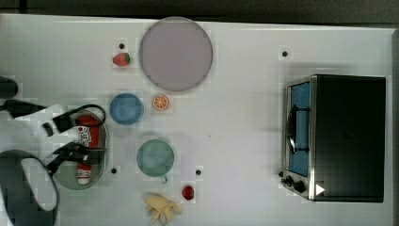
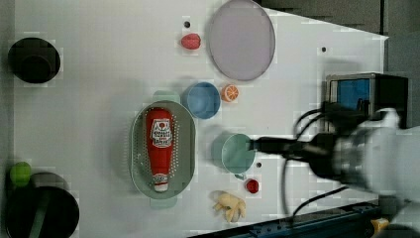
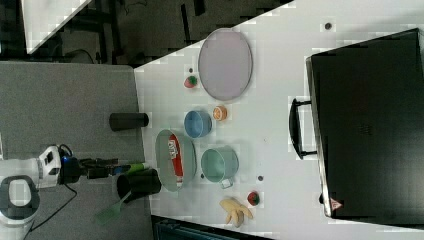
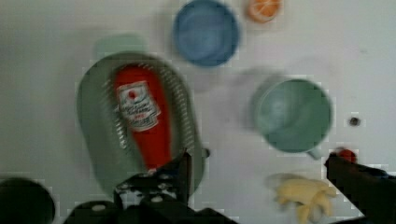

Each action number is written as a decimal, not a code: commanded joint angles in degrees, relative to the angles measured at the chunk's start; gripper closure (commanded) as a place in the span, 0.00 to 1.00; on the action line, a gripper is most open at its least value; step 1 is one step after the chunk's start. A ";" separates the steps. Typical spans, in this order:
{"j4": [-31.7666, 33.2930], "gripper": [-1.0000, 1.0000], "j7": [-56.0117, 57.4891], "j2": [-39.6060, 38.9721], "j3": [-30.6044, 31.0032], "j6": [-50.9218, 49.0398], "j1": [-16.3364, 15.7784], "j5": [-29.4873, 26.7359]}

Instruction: Pick ketchup from strainer and place it on the table

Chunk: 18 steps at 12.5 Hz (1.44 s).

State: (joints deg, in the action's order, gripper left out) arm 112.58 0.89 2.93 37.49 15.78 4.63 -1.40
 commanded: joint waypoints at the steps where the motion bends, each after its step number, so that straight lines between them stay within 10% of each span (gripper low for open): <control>1: 1.53 0.00 -2.22 -2.73 3.44 4.66 -0.57 -0.21; 18: 15.13 0.00 -11.34 -29.34 5.39 43.99 -2.74 15.32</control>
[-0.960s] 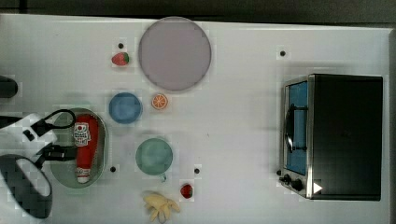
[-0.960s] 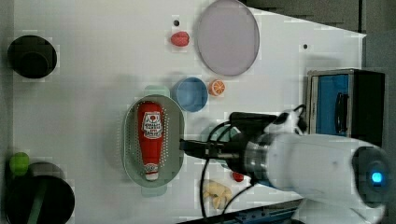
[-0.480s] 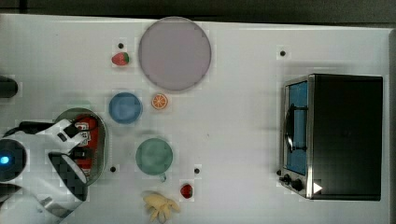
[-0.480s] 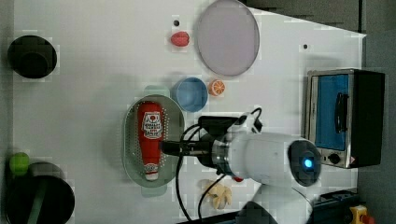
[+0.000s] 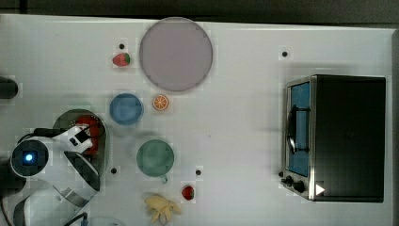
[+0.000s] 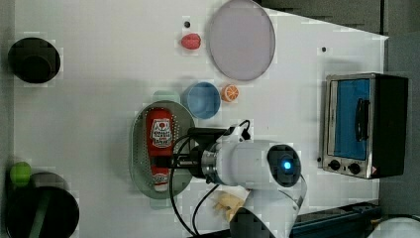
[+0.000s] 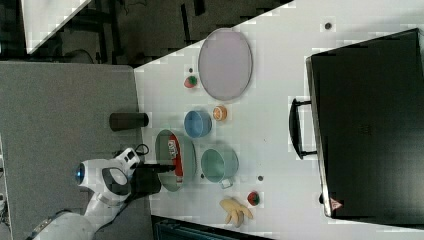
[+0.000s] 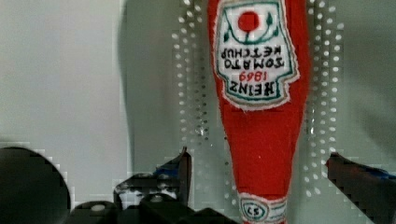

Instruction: Pick ketchup from strainer and place it on the table

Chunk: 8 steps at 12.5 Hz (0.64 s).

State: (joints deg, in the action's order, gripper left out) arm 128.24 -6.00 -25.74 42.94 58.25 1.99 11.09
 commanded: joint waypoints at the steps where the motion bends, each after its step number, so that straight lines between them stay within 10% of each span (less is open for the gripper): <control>1: -0.63 0.00 -4.68 -1.93 -0.72 2.67 -0.40 4.20; 5: -2.78 0.04 -4.84 -6.48 -4.34 4.03 -2.79 7.90; 8: -5.79 0.41 -4.85 -10.16 -6.62 5.19 -5.48 8.42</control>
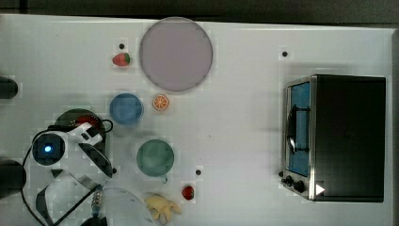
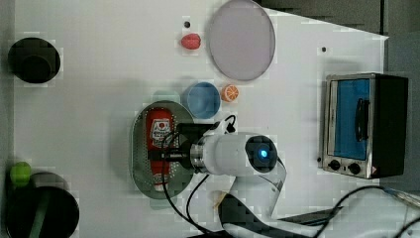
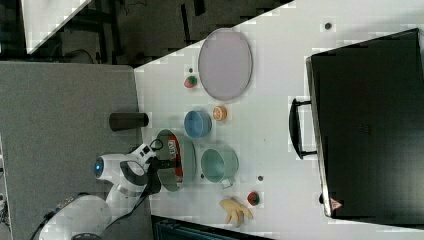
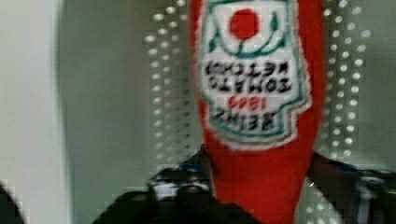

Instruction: Pick ketchup from strainer and place it on the table

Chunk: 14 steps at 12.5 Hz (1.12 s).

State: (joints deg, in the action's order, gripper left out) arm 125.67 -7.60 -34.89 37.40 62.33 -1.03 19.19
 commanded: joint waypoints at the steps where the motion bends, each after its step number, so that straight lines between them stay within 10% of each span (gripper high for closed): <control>1: -3.84 0.44 -3.25 -1.36 -1.24 1.25 -2.83 0.31; 14: -6.94 0.44 1.85 26.47 2.59 -21.91 3.74 -13.39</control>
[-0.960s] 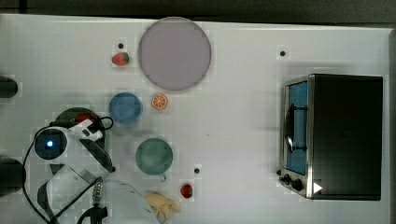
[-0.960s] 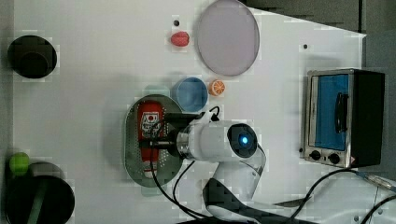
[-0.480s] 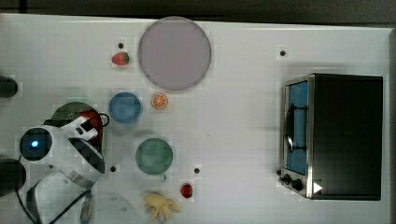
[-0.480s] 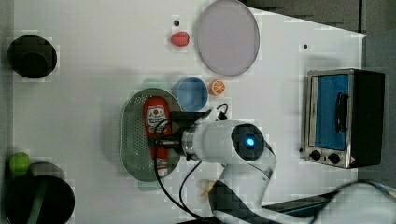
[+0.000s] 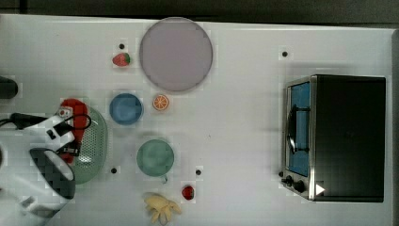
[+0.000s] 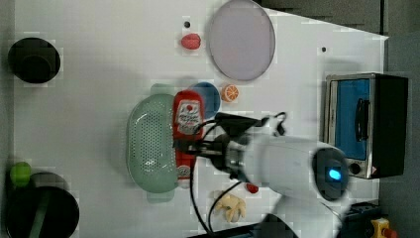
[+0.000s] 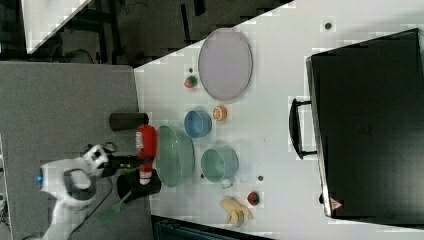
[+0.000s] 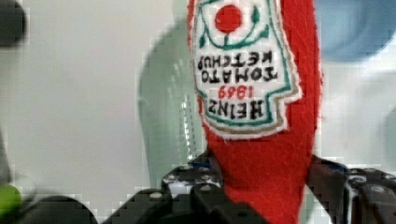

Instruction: Pick ketchup from strainer and place it on the table

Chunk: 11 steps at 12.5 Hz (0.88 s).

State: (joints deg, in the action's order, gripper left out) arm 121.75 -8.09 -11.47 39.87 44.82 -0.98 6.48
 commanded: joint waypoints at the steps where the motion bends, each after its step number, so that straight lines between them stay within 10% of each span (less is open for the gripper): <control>1: -4.23 0.44 4.91 4.69 -0.68 -8.25 5.00 -1.04; 11: -10.41 0.44 30.49 8.41 -20.01 -21.09 13.24 -1.86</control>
State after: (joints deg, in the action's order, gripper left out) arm 112.41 16.39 -4.20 20.56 23.95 8.99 5.50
